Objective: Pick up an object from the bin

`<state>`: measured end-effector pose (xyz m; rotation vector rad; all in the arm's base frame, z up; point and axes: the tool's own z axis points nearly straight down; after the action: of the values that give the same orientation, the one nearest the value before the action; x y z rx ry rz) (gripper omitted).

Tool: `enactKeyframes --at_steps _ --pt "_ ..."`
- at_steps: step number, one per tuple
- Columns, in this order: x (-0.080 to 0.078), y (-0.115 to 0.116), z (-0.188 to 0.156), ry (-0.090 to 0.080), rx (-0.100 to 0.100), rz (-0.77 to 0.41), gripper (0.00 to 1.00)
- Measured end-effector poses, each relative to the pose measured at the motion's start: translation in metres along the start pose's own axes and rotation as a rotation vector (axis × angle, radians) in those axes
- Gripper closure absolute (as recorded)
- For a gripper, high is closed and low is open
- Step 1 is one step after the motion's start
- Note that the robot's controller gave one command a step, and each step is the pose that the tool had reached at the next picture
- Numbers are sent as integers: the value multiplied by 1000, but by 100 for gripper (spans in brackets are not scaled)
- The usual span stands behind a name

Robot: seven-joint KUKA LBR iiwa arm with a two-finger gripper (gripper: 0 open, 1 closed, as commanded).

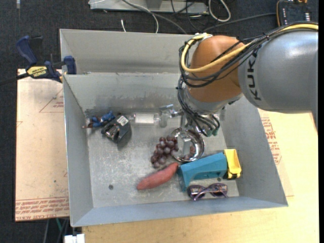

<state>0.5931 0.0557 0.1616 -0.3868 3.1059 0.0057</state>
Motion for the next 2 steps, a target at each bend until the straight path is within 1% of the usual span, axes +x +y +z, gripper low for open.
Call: enactKeyframes --at_steps 1,2 --pt "3 -18 62 14 -1 -206 0" --pt "-4 -26 91 -1 -2 -264 0"
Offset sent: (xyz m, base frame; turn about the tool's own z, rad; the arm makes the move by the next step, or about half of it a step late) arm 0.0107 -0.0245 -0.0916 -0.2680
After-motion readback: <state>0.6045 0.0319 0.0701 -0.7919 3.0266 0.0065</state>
